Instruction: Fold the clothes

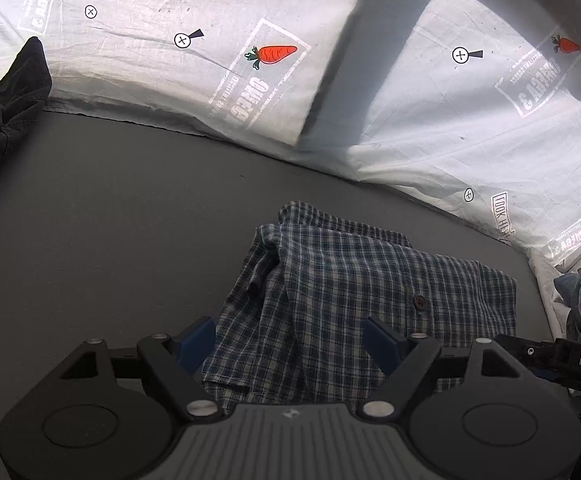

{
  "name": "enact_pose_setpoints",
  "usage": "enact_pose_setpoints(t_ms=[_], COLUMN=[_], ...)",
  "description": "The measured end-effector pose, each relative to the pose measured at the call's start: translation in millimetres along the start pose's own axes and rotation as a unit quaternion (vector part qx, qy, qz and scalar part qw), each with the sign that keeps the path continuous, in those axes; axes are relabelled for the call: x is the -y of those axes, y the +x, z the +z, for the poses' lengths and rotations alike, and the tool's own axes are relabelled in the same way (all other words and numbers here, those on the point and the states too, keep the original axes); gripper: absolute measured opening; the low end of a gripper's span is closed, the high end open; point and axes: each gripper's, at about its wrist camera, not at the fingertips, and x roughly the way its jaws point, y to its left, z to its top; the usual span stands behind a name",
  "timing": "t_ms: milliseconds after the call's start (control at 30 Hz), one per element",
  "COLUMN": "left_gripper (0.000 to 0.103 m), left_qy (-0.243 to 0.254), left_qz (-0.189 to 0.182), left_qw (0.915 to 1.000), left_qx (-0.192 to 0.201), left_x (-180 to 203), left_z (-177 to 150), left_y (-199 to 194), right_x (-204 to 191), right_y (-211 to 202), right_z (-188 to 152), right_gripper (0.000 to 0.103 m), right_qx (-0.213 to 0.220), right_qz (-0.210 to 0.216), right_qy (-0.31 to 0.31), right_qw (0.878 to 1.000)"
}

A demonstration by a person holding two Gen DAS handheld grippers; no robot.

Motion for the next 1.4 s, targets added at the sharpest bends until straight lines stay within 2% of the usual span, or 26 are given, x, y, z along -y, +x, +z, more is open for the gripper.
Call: enact_pose_setpoints(t_ms=[100,167,367,567,700,833,1000,1133,1200,1267,1300,1333,1367,1400], left_gripper=[0.082,0.083,0.090,0.097,0.097,0.097,0.097,0.096,0.095,0.086,0.079,0.068,0.062,0.058], left_qy=[0.025,0.045,0.086,0.084,0.061,0.036,0.028,0.008,0.005,0.004,0.001,-0.002,-0.002,0.004], left_qz=[0.023,0.039,0.063,0.054,0.026,-0.009,-0.048,-0.110,-0.145,-0.162,-0.170,-0.177,-0.176,-0.172], left_qw=[0.9994,0.9980,0.9934,0.9932,0.9957,0.9976,0.9969,0.9919,0.9870,0.9844,0.9831,0.9817,0.9821,0.9829], left_qx=[-0.010,-0.018,-0.041,-0.060,-0.065,-0.059,-0.056,-0.063,-0.068,-0.069,-0.069,-0.071,-0.068,-0.064], left_x=[4.4,6.6,3.1,-8.3,-18.0,-27.5,-33.6,-35.4,-29.9,-22.6,-19.4,-16.4,-13.3,-10.4], left_z=[1.3,1.9,0.4,0.4,1.6,2.3,8.5,18.2,22.7,24.4,24.3,24.1,23.4,21.7], left_y=[14.5,25.2,53.4,76.8,85.9,91.5,97.4,109.1,116.1,121.3,122.8,124.2,123.9,122.2], right_x=[-13.4,-17.3,-16.7,1.8,14.8,17.5,12.5,1.0,-4.4,-7.9,-9.1,-10.3,-9.8,-9.0], right_y=[8.2,16.1,42.4,73.1,89.4,100.1,113.9,125.8,129.4,130.2,129.1,127.8,126.0,124.1], right_z=[-1.6,-1.6,3.4,10.0,11.5,13.0,20.1,27.8,30.4,31.4,31.3,31.3,30.9,30.5], right_gripper=[0.086,0.088,0.097,0.102,0.103,0.103,0.103,0.102,0.098,0.091,0.086,0.080,0.077,0.068], right_qx=[-0.001,-0.006,-0.020,-0.042,-0.052,-0.048,-0.041,-0.044,-0.048,-0.052,-0.053,-0.055,-0.057,-0.060], right_qz=[-0.008,-0.010,-0.026,-0.010,0.009,0.026,0.046,0.065,0.080,0.095,0.099,0.104,0.112,0.122], right_qy=[-0.066,-0.085,-0.096,-0.062,-0.037,-0.036,-0.041,-0.054,-0.061,-0.062,-0.063,-0.064,-0.059,-0.052], right_qw=[0.998,0.996,0.995,0.997,0.998,0.998,0.997,0.996,0.994,0.992,0.992,0.991,0.990,0.989])
